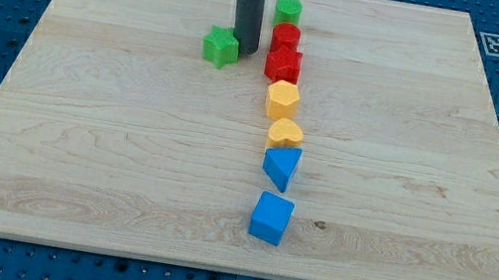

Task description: Slide the red star right a bit

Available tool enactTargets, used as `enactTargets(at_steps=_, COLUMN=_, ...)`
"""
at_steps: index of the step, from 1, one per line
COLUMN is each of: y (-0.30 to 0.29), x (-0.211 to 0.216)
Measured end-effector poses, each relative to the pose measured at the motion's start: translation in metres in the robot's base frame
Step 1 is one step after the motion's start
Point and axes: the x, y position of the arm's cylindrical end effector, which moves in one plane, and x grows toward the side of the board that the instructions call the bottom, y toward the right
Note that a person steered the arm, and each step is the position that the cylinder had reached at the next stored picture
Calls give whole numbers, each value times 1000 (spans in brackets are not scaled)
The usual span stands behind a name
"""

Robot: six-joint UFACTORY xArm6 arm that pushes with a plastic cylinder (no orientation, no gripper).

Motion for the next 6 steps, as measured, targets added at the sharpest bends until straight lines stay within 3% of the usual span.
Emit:
enactTargets(at_steps=4, y=-4, x=-9)
enactTargets(at_steps=6, y=62, x=27)
